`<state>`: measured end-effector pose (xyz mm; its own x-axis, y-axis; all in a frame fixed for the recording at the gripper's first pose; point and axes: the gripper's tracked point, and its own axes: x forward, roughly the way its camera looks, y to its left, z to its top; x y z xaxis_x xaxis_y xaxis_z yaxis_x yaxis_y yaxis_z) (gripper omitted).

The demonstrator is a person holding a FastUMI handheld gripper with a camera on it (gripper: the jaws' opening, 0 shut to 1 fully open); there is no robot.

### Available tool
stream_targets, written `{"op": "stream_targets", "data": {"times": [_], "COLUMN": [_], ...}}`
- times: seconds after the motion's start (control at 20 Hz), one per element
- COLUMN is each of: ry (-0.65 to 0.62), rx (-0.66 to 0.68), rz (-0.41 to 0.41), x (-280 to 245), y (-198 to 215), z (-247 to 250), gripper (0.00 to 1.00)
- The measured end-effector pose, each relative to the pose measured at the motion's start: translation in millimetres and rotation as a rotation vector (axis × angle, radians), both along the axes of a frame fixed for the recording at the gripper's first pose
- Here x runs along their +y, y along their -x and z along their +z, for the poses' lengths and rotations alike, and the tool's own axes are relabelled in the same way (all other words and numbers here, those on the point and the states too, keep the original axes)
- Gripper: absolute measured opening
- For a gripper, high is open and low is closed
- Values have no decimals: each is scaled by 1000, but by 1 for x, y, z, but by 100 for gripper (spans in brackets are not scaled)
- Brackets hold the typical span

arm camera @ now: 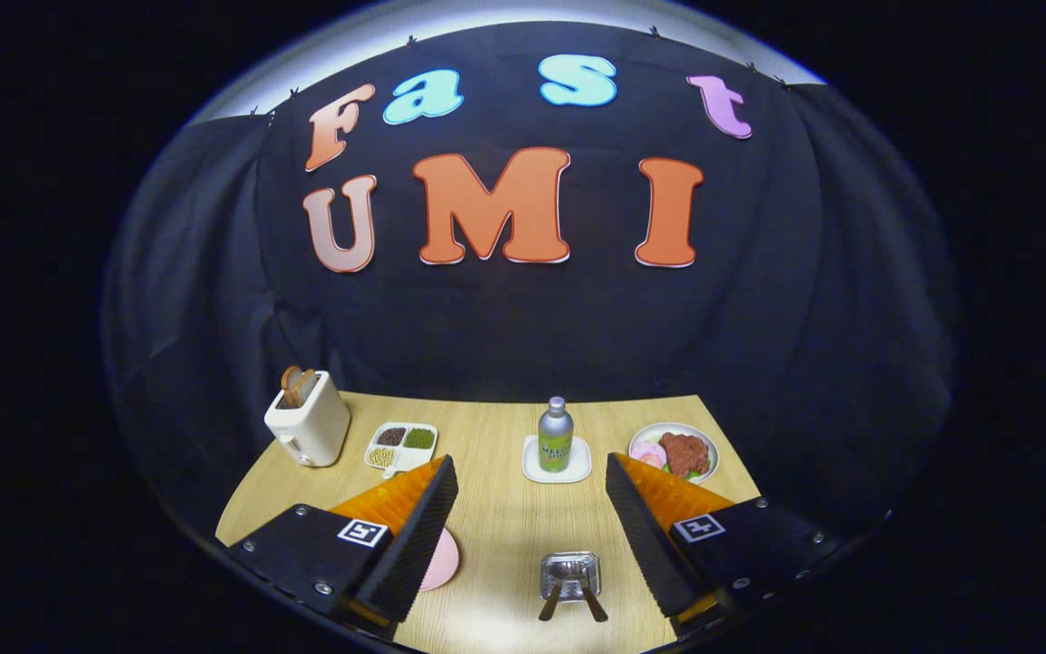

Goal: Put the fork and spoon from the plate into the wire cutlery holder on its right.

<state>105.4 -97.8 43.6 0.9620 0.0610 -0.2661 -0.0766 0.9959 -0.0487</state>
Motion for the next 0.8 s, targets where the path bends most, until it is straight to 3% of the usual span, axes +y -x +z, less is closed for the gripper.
{"op": "stream_targets", "data": {"times": [0.6,0.8], "ry": [-96,-73], "rx": [-151,-154], "rz": [-85,-96], "x": [24,19], "y": [26,26], "z": [9,5], "gripper": [98,98]}}
